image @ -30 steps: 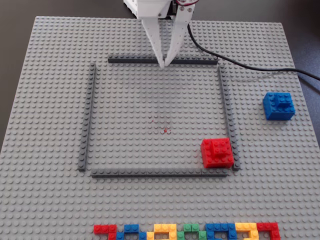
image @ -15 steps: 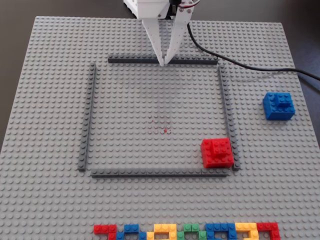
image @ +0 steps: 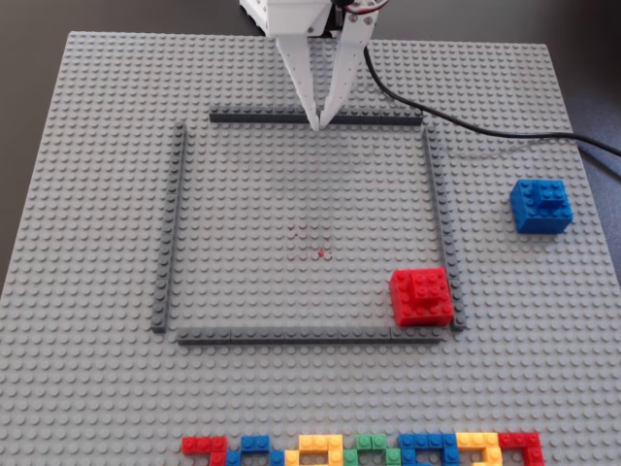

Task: Grab the cube and place it into the grid

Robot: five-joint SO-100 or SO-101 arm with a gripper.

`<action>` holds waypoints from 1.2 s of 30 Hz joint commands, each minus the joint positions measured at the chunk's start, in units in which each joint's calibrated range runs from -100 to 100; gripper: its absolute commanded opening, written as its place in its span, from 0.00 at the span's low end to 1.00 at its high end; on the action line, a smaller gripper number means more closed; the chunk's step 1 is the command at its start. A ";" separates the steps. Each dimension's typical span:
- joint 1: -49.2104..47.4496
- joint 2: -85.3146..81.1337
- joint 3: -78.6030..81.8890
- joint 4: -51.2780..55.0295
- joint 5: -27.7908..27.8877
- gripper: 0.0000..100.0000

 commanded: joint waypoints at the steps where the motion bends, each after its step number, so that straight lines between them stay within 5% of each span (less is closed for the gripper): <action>1: -2.40 -1.18 -4.60 1.00 -0.39 0.00; 11: -6.30 18.60 -28.62 4.47 -0.63 0.00; 36: -24.35 69.33 -83.90 14.53 -13.38 0.00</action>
